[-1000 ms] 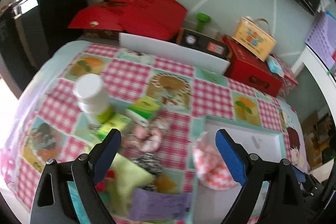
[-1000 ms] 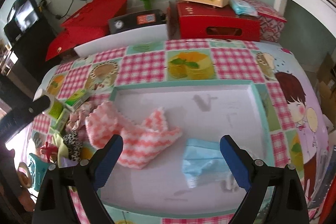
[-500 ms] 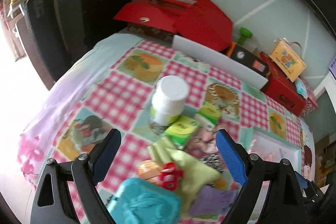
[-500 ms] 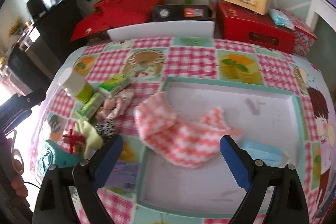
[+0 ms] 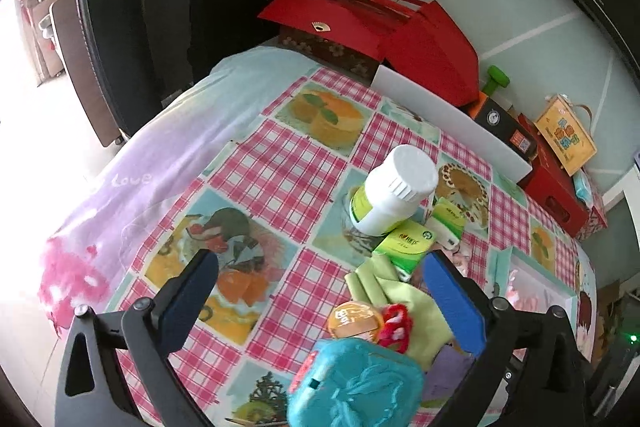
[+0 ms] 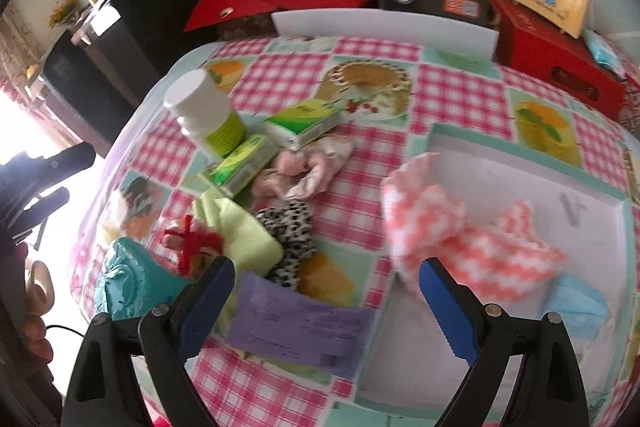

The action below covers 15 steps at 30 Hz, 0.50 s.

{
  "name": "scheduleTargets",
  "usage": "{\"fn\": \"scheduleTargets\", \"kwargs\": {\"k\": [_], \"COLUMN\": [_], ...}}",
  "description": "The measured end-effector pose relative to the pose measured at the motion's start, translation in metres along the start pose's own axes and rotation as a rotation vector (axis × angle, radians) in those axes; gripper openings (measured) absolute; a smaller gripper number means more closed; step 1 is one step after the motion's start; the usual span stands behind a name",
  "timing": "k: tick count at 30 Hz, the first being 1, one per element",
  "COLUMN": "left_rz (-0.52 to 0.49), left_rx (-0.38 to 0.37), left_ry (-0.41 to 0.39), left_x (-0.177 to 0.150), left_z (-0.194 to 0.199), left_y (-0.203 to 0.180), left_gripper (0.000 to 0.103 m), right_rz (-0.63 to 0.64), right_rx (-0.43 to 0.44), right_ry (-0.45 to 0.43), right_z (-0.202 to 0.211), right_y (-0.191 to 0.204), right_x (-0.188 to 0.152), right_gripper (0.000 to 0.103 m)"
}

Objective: Organize soft objects
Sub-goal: 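Grasp the red hair tie with the left gripper while the right gripper moves to the pile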

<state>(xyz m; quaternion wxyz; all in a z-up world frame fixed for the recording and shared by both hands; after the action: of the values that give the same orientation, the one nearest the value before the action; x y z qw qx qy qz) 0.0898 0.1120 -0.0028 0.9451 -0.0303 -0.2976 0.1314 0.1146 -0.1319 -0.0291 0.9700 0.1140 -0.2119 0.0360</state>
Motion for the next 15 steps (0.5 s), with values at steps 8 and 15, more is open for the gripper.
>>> {"fn": "scheduleTargets", "kwargs": {"k": [8,15], "left_rz": [-0.110,-0.260], "left_rx": [-0.101,-0.163], "left_ry": [0.102,0.297], "left_x": [0.000,-0.007], "left_z": [-0.016,-0.047], "left_y": [-0.012,-0.039], "left_gripper": [0.102,0.102], "right_rz": [0.029,0.028], "right_rx": [0.035,0.041], "right_ry": [0.041,0.059], "right_z": [-0.014,-0.022], "right_y": [0.011,0.008], "right_x": [-0.003,-0.002], "right_gripper": [0.095,0.095]}}
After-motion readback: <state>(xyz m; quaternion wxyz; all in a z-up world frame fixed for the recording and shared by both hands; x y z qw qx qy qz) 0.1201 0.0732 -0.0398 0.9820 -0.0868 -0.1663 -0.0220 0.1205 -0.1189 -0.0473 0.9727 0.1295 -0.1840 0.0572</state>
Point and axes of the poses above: each gripper's, at about its wrist camera, not at the fingertips, and z roughly against the way its jaws point, y to its left, x to its top, the point moved 3 cm from there along -z, roughly the way its jaws point, and after that the axes turned 9 degrees about -z, right-handed, at the moved point
